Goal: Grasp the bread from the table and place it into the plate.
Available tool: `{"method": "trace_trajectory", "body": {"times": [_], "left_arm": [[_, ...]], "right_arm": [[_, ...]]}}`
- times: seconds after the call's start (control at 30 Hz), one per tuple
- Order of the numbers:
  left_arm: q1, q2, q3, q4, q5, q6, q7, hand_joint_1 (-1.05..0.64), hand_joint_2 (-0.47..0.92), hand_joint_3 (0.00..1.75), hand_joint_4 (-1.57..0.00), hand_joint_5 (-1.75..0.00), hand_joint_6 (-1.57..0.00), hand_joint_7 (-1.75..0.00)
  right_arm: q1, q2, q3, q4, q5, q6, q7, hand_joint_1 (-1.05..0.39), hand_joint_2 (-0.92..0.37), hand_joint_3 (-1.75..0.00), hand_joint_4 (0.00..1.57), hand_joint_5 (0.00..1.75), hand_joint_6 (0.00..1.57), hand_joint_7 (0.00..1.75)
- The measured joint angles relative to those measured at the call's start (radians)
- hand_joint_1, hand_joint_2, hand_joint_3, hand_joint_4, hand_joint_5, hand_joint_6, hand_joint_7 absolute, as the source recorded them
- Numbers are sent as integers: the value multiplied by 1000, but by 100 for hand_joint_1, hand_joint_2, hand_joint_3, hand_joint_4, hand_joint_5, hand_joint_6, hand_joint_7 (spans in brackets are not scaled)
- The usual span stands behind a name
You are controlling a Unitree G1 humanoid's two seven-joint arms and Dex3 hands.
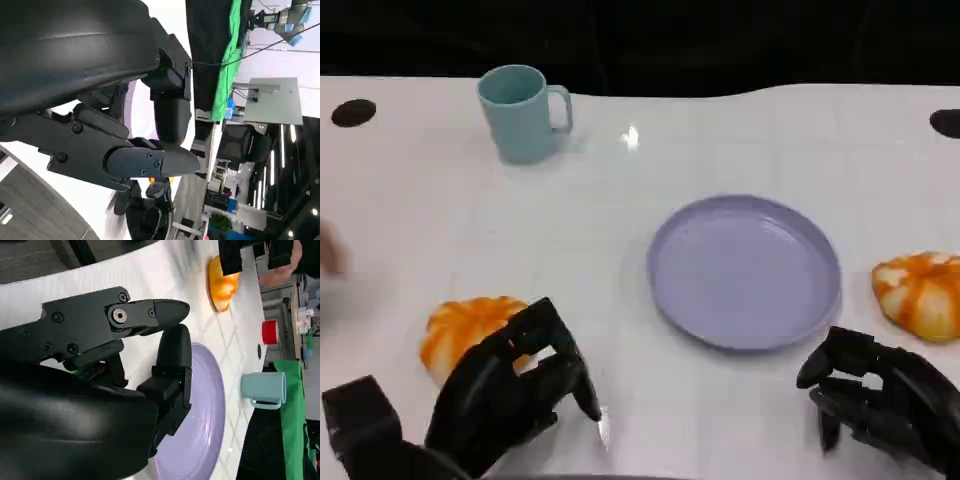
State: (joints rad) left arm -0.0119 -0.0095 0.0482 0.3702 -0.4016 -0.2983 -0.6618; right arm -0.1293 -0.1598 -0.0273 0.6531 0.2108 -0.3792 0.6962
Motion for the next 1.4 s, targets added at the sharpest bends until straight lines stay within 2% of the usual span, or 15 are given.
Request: {"method": "trace_trajectory", "body": {"times": [0.87,1.07,1.23,1.27,1.3,1.33,1.4], "left_arm": [[-2,0,3,7,1,-15,-6,-70,92,37,-72,-175,-51,-169],[5,1,2,-14,59,-39,35,-72,92,34,-52,-172,-50,-145],[13,7,1,-78,136,-75,107,-72,92,31,-50,-157,-50,-130],[14,9,0,-84,148,-79,116,-68,92,29,-49,-138,-48,-114],[19,13,-1,-92,184,-94,140,-66,92,28,-49,-126,-48,-102],[27,23,-5,-107,238,-121,174,-63,92,26,-46,-111,-48,-84],[38,53,-11,-144,347,-164,233,-61,92,26,-45,-103,-48,-73]], "right_arm": [[0,1,1,0,0,-1,-10,-53,-92,-27,67,175,65,141],[-1,1,2,-1,-3,-1,-13,-52,-92,-28,66,175,64,141],[-1,1,2,-1,-2,2,-14,-52,-92,-27,66,175,64,141],[-1,2,2,-2,-2,3,-14,-53,-92,-27,66,175,65,141],[-1,2,2,-2,-2,4,-14,-53,-92,-27,66,175,65,141],[-2,3,3,-3,-2,4,-14,-55,-92,-26,67,175,66,141],[-2,4,3,-6,-3,9,-17,-56,-92,-26,68,175,67,140]]}}
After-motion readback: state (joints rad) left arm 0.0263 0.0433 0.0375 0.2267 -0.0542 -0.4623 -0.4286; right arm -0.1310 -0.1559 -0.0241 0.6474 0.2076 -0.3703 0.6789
